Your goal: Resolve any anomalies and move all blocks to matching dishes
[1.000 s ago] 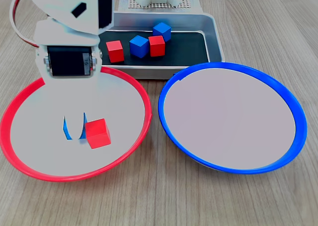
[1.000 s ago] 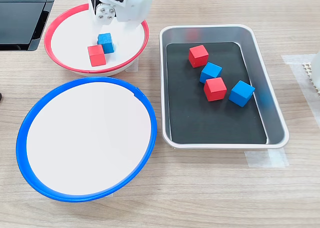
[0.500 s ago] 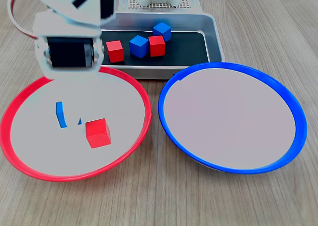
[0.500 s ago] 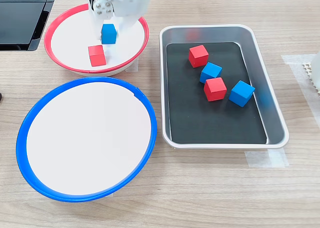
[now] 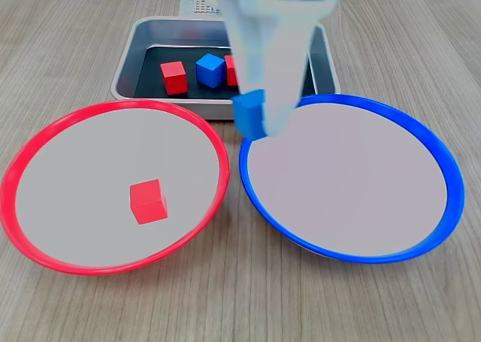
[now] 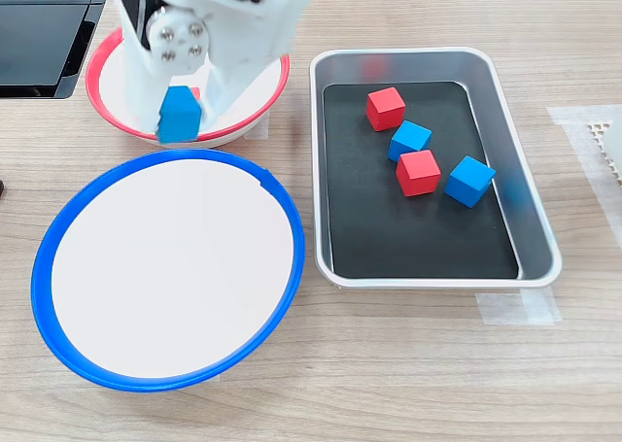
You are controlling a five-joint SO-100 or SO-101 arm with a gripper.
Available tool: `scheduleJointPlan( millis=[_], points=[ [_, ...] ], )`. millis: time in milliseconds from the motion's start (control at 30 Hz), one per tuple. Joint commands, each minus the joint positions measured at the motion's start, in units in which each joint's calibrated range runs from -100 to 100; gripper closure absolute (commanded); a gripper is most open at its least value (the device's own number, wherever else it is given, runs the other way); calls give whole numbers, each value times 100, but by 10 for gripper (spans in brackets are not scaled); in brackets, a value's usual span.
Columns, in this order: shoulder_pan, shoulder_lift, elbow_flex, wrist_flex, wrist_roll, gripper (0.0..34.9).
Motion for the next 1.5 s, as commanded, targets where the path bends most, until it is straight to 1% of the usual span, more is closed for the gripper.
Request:
scheduleJointPlan(
  millis=[0,33,100,133,167,233,367,433,500,533,567,600,633,700,800,900,1067,1267,1467],
  points=[
    [-544,39,15,-316,-63,332],
    [-694,184,79,-457,-63,317],
    [-798,261,233,-614,-39,300],
    [-836,287,379,-721,-10,285],
    [-864,270,679,-894,59,262],
    [-864,210,962,-1010,88,213],
    [-836,-46,1353,-1043,68,187],
    [-798,-285,1562,-977,59,185],
    [-704,-634,1681,-531,68,185],
    [-600,-958,1845,-110,127,181],
    [-459,-1317,2118,303,244,173],
    [-365,-1479,2272,476,308,172],
    [-149,-1811,2609,814,449,174],
    [58,-2084,2955,988,576,177],
    [595,-2673,3984,905,816,188],
    [840,-2920,4685,649,908,186],
    [906,-3005,5295,344,933,173],
    [887,-2980,5814,22,855,174],
    [736,-2988,6132,-60,723,174]
  ],
)
